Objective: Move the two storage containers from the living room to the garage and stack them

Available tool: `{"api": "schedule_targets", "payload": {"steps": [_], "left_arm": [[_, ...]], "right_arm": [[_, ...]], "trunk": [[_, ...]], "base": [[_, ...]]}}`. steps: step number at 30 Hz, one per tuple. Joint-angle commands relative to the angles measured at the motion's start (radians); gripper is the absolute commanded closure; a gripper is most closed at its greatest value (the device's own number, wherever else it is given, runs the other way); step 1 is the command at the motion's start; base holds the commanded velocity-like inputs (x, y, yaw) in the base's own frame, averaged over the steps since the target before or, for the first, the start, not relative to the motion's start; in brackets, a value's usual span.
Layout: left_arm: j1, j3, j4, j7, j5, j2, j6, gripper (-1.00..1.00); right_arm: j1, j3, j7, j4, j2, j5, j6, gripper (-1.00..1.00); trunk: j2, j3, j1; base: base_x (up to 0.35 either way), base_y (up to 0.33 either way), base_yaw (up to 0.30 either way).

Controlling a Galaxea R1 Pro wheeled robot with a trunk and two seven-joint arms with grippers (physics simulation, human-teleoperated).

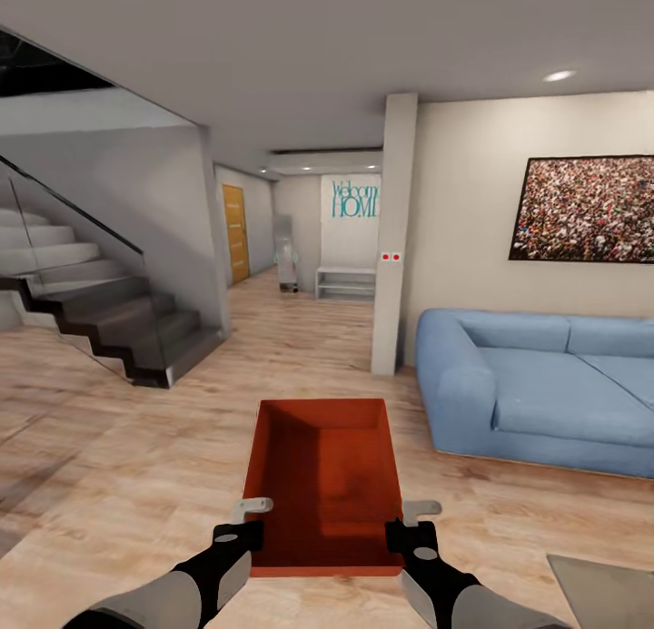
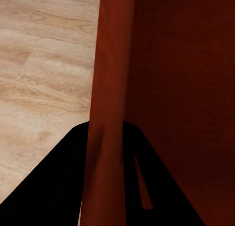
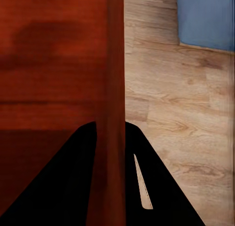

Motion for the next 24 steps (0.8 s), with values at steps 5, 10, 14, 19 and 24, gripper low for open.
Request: {"api": "schedule_targets", "payload": {"steps": [5,10,14,19,24], "left_arm": [[-0.001,0.058,-0.001,0.007,0.0,0.027,-0.004,1.0],[-0.001,0.058,-0.001,0.007,0.0,0.026,-0.004,1.0],[-0.001,0.058,-0.001,0.007,0.0,0.026,-0.004,1.0],[-0.001,0.058,-0.001,0.007,-0.001,0.026,-0.004,1.0],[-0.001,0.058,-0.001,0.007,-0.001,0.025,-0.004,1.0]], "right_arm": [[-0.001,-0.035,0.001,0.0,-0.001,0.002,0.0,1.0],[0.0,-0.035,0.001,0.0,0.0,0.002,0.0,1.0],[-0.001,-0.035,0.001,0.0,0.001,0.002,-0.001,1.0],[-0.001,-0.035,0.001,0.0,0.001,0.002,-0.002,1.0],[-0.001,-0.035,0.0,0.0,0.001,0.002,0.0,1.0]], "trunk": [[-0.001,-0.001,0.001],[-0.001,-0.001,0.001],[-0.001,-0.001,0.001],[-0.001,-0.001,0.001],[-0.001,-0.001,0.001]], "base": [[0.322,0.0,-0.086],[0.322,0.0,-0.006],[0.322,0.0,-0.001],[0.322,0.0,0.0],[0.322,0.0,0.012]]}}
